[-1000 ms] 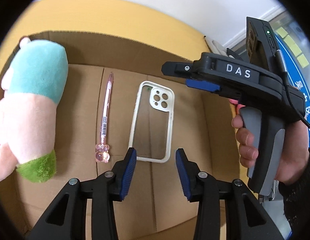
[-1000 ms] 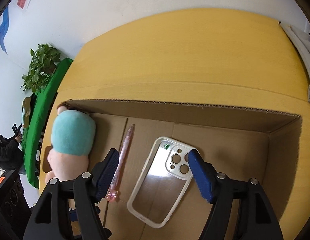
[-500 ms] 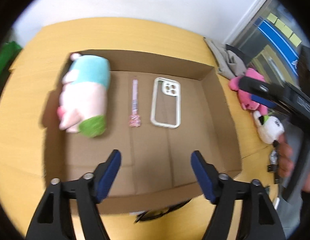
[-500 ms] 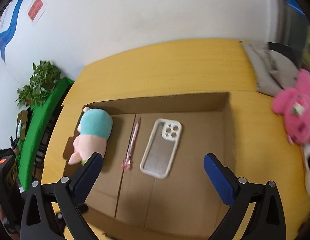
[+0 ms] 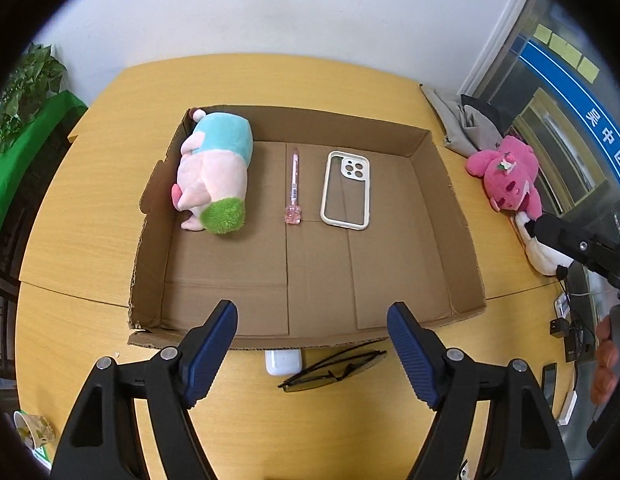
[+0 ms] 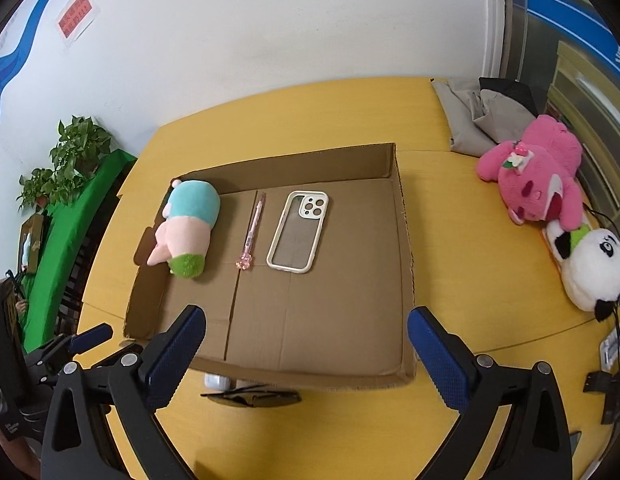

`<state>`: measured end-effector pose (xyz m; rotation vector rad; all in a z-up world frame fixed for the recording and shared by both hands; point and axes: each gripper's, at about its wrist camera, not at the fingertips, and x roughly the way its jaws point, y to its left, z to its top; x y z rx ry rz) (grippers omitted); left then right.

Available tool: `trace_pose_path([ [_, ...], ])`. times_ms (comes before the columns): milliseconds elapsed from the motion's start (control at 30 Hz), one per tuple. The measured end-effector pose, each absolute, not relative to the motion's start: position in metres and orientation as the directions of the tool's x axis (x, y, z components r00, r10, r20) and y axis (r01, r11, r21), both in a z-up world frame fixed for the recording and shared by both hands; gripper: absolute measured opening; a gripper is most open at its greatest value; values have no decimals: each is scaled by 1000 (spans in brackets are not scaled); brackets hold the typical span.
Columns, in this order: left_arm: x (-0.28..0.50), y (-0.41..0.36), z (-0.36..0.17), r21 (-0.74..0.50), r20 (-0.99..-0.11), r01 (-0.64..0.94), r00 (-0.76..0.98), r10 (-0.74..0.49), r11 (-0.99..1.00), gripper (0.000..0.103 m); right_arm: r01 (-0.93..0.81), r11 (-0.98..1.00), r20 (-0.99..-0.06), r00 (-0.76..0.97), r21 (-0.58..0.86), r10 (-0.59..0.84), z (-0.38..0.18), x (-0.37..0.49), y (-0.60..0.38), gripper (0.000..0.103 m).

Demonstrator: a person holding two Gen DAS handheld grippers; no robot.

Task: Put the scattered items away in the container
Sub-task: 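Withdraw both grippers and move them toward the black sunglasses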

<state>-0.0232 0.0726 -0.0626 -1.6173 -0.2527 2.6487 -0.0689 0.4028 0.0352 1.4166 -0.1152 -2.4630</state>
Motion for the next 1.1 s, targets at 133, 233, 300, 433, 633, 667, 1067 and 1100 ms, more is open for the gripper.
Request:
trace_pose_path([
  [133,-17,76,-57,-159,-872,54,-475,115,-986,77,226,-954,-829,-481,196,-284,44,-51,401,103],
  [233,-13,74,-55,-164,-868,53,-483,119,-985,77,243,-954,-832,-480,176,-276,47,-41,396,103],
  [300,-10,72,-55,-173,-867,55,-483,126,-983,77,253,-953,-835,-477,169,-275,48,-35,393,102],
  [433,-4,67,-55,-195,-864,63,-483,141,-979,77,263,-952,-840,-472,157,-269,48,-27,388,102],
  [633,0,58,-46,-196,-852,75,-507,131,-978,77,277,-949,-844,-464,151,-270,47,-24,380,103],
  [667,0,56,-45,-193,-851,79,-509,127,-978,77,280,-948,-844,-463,151,-271,47,-24,379,102],
  [1067,8,35,-84,-216,-891,45,-419,178,-975,77,315,-926,-857,-399,207,-327,9,-20,379,102],
  [1100,9,34,-92,-216,-896,35,-404,184,-976,77,319,-921,-864,-374,222,-337,-2,-16,383,102],
])
